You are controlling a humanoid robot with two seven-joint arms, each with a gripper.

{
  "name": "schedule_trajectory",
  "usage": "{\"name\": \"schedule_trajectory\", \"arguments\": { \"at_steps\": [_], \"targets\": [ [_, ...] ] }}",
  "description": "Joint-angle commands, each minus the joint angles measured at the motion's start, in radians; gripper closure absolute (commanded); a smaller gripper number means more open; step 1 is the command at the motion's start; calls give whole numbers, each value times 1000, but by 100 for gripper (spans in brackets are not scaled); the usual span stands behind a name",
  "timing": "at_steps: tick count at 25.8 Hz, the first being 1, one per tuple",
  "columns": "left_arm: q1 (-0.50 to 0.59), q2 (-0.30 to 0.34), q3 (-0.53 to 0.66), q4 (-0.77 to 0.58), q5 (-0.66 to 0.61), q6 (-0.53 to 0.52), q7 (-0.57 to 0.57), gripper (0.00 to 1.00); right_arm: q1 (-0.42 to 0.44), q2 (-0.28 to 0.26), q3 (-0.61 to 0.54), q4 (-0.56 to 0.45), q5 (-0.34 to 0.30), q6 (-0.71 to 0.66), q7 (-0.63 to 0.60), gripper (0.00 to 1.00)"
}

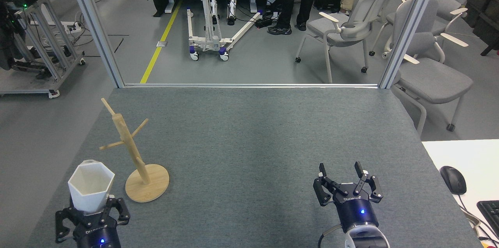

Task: Hang cup on storage rack
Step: 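Carry the cup with the left gripper beside the wooden stand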

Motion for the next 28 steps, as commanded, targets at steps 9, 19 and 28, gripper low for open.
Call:
{"name": "schedule_trajectory", "arguments": {
  "at_steps": [9, 19, 28],
  "targets": [
    [-47, 46, 13, 13, 26, -17, 2, 95, -1, -5, 17, 25, 3, 10, -1, 1],
    [-61, 45, 7, -14, 23, -25, -2, 95, -1, -1, 14, 31, -4, 8, -1, 1],
    [-77, 42, 4, -13, 21, -32, -2, 96, -1, 3, 9, 50, -10, 4, 1, 1]
  ]
}}
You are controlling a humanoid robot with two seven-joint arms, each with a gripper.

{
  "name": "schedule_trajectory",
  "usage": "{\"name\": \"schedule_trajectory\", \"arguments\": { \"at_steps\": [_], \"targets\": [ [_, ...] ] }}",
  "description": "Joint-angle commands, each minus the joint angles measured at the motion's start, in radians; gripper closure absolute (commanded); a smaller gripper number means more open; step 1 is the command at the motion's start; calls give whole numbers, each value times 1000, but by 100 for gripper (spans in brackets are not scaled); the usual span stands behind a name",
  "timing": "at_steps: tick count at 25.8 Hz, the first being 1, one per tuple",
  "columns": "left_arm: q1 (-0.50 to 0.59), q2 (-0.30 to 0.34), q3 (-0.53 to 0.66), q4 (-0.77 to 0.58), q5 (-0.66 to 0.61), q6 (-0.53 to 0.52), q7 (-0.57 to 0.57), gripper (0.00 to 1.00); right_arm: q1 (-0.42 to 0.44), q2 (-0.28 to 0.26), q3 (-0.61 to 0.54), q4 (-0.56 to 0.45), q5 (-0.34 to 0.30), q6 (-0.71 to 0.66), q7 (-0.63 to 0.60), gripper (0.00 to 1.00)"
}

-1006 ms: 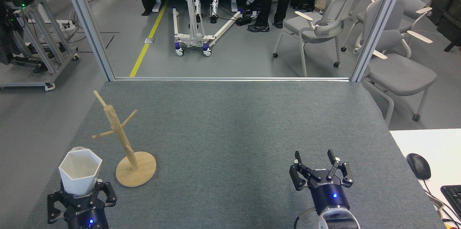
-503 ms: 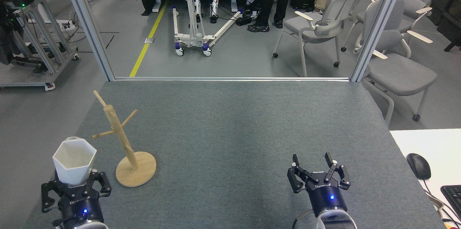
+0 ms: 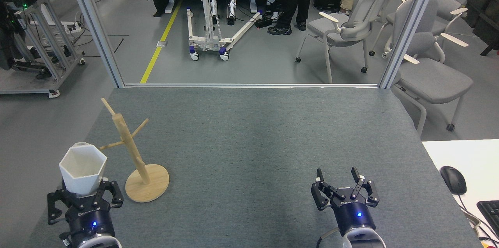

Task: Hang cup on storage rack
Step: 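Carry the cup with the left gripper beside the wooden stand, then raise the cup with the left gripper onto a stand peg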

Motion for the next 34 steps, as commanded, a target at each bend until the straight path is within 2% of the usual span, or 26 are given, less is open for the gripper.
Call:
{"name": "schedule_trajectory", "arguments": {
  "at_steps": [1, 12, 27, 31, 34],
  "targets": [
    [-9, -2, -1, 0, -1, -5, 2, 96, 1, 2, -1, 6, -2, -3, 0, 1],
    [-25, -16, -54, 1, -13, -27, 7, 96, 4, 0, -2, 4, -3, -6, 0, 1],
    [-42, -40, -66, 13, -2, -24, 2, 96, 4, 2, -2, 4, -3, -4, -1, 1],
    [-40, -40, -63, 10, 6, -12, 2, 96, 4, 2, -4, 6, -3, -6, 0, 1],
    [-34, -40, -63, 0, 9, 36, 1, 96, 4, 2, -4, 6, -3, -6, -1, 1]
  ]
}}
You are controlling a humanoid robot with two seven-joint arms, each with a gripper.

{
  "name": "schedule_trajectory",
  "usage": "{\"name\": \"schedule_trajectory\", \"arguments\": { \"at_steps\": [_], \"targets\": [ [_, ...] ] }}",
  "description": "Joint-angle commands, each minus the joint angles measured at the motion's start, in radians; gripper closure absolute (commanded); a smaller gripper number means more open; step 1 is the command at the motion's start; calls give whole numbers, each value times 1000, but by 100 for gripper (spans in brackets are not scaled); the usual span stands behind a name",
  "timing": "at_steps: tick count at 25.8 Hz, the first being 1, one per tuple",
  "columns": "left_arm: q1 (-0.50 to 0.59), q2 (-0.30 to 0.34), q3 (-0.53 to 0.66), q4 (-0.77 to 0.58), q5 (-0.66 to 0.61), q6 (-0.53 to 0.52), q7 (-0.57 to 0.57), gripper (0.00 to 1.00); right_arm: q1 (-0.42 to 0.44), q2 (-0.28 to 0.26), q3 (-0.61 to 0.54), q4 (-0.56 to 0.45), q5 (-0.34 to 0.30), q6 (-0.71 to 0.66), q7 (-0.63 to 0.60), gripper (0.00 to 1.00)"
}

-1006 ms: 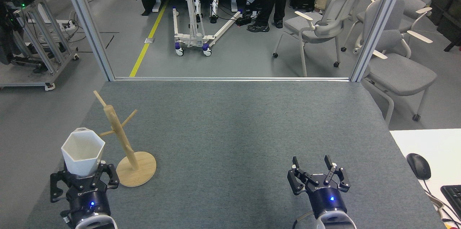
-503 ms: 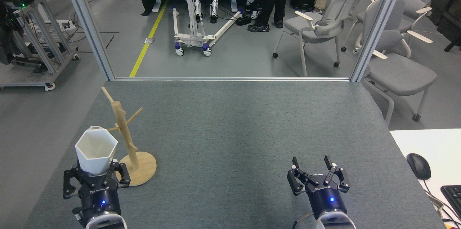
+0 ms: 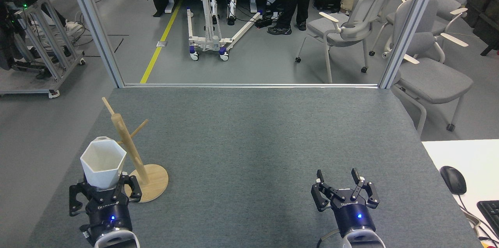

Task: Hang cup on storage rack
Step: 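Raise the cup with the left gripper onto a stand peg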

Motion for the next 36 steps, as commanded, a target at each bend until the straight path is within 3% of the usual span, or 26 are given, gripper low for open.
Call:
{"name": "schedule_trajectory", "arguments": {
  "at_steps": [1, 7, 13, 20, 36],
  "targets": [
    [8, 1, 2, -15, 11, 52, -2, 96, 0, 0, 0, 0, 0, -1, 1, 1],
    [45, 3, 21, -78, 86, 129, -7, 96, 0, 0, 0, 0, 0, -1, 1, 1],
    [16, 12, 19, 1, 85, 63, -7, 96, 0, 0, 0, 0, 0, -1, 1, 1],
    [-55, 15, 18, 64, 88, 55, -10, 96, 2, 3, 4, 2, 0, -1, -1, 1],
    [-50, 12, 10, 63, 85, 14, -7, 96, -6, 52, 14, 2, 1, 7, 1, 1]
  ]
}}
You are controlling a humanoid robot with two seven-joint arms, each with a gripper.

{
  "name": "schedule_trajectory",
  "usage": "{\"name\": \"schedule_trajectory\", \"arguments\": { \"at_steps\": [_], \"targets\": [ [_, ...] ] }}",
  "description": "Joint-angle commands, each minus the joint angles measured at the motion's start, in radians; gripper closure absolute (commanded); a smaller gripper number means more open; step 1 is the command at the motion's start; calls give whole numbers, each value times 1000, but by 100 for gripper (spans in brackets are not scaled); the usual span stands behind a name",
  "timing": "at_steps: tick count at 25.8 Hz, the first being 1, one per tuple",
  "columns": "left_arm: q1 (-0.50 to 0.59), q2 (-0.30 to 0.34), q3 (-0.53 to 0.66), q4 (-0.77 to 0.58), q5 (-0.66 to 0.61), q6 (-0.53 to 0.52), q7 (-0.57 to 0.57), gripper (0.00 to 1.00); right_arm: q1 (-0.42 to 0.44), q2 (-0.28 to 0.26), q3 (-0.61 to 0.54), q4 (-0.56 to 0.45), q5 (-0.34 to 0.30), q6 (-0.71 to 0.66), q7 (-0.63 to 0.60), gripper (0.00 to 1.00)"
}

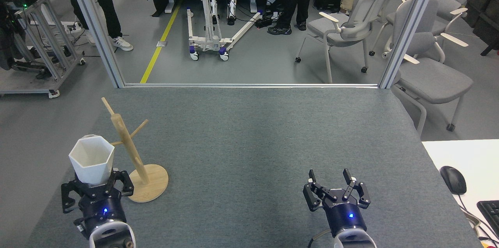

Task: Hang cup on storage rack
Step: 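Raise the cup with the left gripper onto a stand peg, then open the left gripper and pull it back from the stand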

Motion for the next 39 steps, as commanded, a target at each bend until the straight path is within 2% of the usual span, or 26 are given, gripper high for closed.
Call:
{"name": "schedule_trajectory", "arguments": {
  "at_steps": [1, 10, 13, 15, 17, 20, 21, 24, 33, 39],
  "targets": [
    [3, -4, -4, 1, -2, -9, 2, 96, -2, 9, 2, 0, 0, 2, -5, 1],
    [-1, -16, -35, 5, -3, -18, 13, 95, -3, 24, -1, 0, 2, 2, -5, 1],
    [-1, -30, -37, 10, -3, -29, 16, 91, -6, 30, -12, 0, -3, 5, 2, 1],
    [-1, -38, -38, 10, -5, -28, 17, 85, -8, 36, -12, 0, -32, 3, 4, 1],
    [-1, -43, -40, 8, -8, -29, 37, 64, -9, 32, -12, -2, -78, 5, 4, 1],
    [-3, -55, -40, 8, -8, -32, 94, 13, -20, 28, -12, 0, -104, 5, 4, 1],
    [-3, -56, -41, 7, -8, -37, 97, 0, -25, 28, -12, -2, -104, 5, 4, 1],
    [-1, -58, -41, 8, -8, -86, 98, 0, -40, 27, -12, 0, -104, 6, 4, 1],
    [11, -62, -43, 25, 0, -117, 98, 0, -58, 16, -12, 0, -106, 3, 4, 1],
    [56, -96, -67, 116, 3, -156, 97, 0, -60, 16, -14, 0, -104, 5, 4, 1]
  ]
}}
